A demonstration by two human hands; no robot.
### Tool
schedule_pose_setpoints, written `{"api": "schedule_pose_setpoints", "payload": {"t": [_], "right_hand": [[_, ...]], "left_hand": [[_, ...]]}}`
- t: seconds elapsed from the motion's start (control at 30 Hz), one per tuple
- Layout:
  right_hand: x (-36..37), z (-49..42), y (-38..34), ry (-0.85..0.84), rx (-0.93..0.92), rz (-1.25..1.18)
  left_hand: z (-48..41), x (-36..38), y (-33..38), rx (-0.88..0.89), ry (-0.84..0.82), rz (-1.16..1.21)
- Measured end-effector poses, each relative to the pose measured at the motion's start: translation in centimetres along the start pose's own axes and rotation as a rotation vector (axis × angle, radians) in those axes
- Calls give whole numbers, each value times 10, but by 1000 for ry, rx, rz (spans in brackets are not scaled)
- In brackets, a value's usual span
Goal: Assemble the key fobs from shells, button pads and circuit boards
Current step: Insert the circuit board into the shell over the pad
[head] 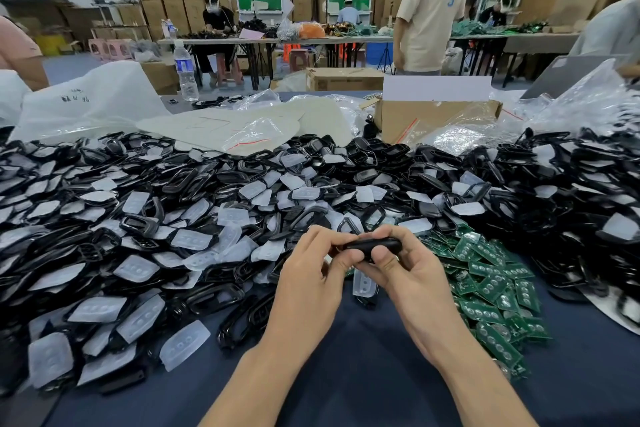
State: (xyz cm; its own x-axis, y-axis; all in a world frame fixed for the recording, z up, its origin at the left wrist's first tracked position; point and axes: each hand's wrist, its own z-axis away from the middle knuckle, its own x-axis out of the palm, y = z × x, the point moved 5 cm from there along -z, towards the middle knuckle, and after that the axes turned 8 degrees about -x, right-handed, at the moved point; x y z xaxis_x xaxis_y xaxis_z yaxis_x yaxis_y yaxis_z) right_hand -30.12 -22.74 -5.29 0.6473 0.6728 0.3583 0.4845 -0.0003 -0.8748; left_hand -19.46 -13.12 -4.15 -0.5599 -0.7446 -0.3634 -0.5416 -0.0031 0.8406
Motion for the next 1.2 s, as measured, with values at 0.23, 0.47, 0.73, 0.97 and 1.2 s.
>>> {"api": "schedule_pose_setpoints", "payload": {"t": [0.23, 0.47, 0.73, 0.97, 1.2], "right_hand": [[1, 1, 1, -5, 7, 4], [7, 0, 0, -29, 53, -226], [2, 0, -2, 43, 191, -424], [3, -1, 2, 34, 210, -415], [6, -4, 9, 68, 254, -519]], "left_hand": [[0, -2, 1, 35, 108, -39], [2, -2, 6, 93, 118, -40], [2, 4, 2, 56, 41, -66], [3, 5, 6, 144, 87, -149], [3, 7, 8, 174, 109, -171]]}}
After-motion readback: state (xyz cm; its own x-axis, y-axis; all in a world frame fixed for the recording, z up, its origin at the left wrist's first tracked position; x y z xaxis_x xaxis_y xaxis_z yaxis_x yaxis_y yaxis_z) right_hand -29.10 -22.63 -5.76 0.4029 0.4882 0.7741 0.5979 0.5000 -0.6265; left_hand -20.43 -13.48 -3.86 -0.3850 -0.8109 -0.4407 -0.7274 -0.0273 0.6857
